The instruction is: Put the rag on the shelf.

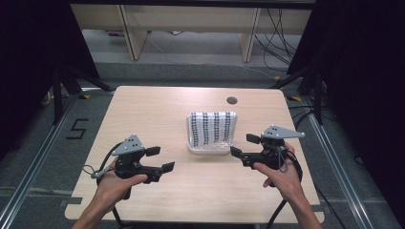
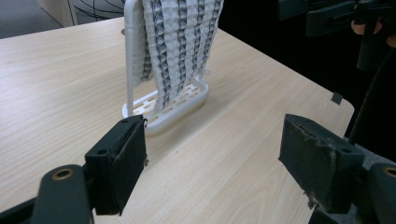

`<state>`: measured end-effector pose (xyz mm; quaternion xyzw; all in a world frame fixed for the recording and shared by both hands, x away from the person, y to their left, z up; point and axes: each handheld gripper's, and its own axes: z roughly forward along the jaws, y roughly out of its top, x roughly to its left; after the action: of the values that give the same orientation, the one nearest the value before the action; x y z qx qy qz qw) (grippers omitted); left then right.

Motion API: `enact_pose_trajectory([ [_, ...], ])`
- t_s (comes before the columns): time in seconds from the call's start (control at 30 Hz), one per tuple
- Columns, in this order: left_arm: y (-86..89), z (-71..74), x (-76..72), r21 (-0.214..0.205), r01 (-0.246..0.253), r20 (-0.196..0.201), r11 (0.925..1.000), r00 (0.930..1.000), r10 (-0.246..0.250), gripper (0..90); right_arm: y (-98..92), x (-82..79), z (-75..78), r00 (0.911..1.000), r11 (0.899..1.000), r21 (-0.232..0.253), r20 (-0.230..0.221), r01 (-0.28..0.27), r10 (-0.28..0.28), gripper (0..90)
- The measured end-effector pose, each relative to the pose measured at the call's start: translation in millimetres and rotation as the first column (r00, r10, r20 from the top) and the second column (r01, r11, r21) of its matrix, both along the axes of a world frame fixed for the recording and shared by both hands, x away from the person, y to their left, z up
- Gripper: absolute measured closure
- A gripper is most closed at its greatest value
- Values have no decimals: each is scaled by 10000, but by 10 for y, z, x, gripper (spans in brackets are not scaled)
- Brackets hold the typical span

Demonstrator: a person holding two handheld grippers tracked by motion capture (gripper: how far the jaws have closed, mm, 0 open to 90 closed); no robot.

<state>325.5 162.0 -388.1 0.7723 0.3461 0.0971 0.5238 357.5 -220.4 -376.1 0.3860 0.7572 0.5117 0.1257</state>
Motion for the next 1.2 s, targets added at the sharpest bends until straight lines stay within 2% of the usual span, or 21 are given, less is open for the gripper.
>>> enact_pose_trajectory([
  [0.03, 2, -18, -16, 71, -76, 52, 9999, 10000, 75, 222, -17, 2, -13, 9998, 9997, -207, 169, -97, 101, 199],
  [0.07, 12, -30, -32, 211, -65, 19, 9998, 10000, 65, 222, -15, -7, -31, 9998, 9998, -140, 191, -109, 112, 196],
  [0.13, 23, -74, -58, 178, -22, 51, 9998, 10000, 21, 222, -16, -46, -53, 10000, 10000, -57, -62, -39, 39, 195],
  [0.17, 30, -95, -69, 177, 21, 51, 9998, 10000, -22, 222, -24, -45, -74, 9998, 9998, -159, 167, -77, 80, 192],
  [0.23, 44, -129, -99, 264, -100, 43, 9996, 9999, 99, 222, -24, -79, -98, 9998, 9999, -53, -125, -154, 154, 192],
  [0.27, 53, -148, -107, 257, -102, 71, 9996, 9999, 100, 222, -34, -79, -118, 9999, 9997, -175, 59, -161, 162, 191],
  [0.37, 68, -204, -132, 233, -81, -7, 9997, 10000, 81, 221, -31, -127, -159, 9996, 9998, -144, -241, -141, 137, 191],
  [0.43, 73, -241, -145, 146, -23, -42, 9999, 10000, 24, 220, -47, -130, -192, 9997, 9995, -226, -58, -219, 218, 191],
  [0.47, 77, -253, -158, 269, -92, -28, 9996, 10000, 92, 220, -38, -147, -213, 9999, 9999, -52, -86, -115, 115, 191],
  [0.53, 84, -295, -171, 304, -37, -29, 9995, 10000, 38, 219, -54, -169, -235, 9994, 9998, -114, -296, -188, 184, 191],
  [0.63, 81, -365, -193, 309, -19, -125, 9995, 9999, 23, 219, -76, -184, -288, 9997, 9997, -193, -216, -131, 127, 190],
  [0.73, 81, -420, -209, 423, 11, -112, 9991, 9999, -7, 219, -95, -208, -335, 9990, 9998, -177, -445, -82, 74, 191],
  [0.77, 81, -434, -216, 454, 24, -138, 9990, 9999, -18, 219, -113, -198, -355, 9999, 9995, -306, -145, -65, 60, 191],
  [0.87, 86, -475, -238, 627, 19, -119, 9980, 9999, -12, 219, -120, -226, -396, 9986, 9999, -120, -515, -92, 86, 191],
  [0.9, 85, -490, -247, 651, -20, -149, 9979, 9999, 30, 219, -136, -222, -408, 9993, 9996, -278, -365, -95, 85, 191],
  [0.93, 86, -511, -250, 567, 20, -120, 9984, 9999, -14, 219, -133, -243, -417, 9982, 9997, -213, -594, -71, 59, 191],
  [0.97, 92, -521, -258, 637, 3, -147, 9980, 9999, 6, 219, -134, -238, -441, 9988, 9998, -158, -478, -111, 103, 191],
  [1.0, 93, -531, -271, 645, -62, -229, 9979, 9997, 77, 219, -139, -246, -451, 9992, 9992, -394, -390, -39, 24, 191],
  [1.13, 114, -575, -293, 660, -32, -259, 9978, 9997, 49, 219, -127, -276, -507, 9991, 9995, -310, -425, -72, 59, 192],
  [1.17, 116, -589, -299, 621, -31, -270, 9981, 9996, 48, 219, -118, -297, -513, 9972, 9997, -242, -739, -84, 66, 192],
  [1.2, 118, -607, -301, 563, -13, -222, 9984, 9998, 25, 219, -127, -287, -533, 9987, 9992, -363, -474, -193, 176, 192],
])
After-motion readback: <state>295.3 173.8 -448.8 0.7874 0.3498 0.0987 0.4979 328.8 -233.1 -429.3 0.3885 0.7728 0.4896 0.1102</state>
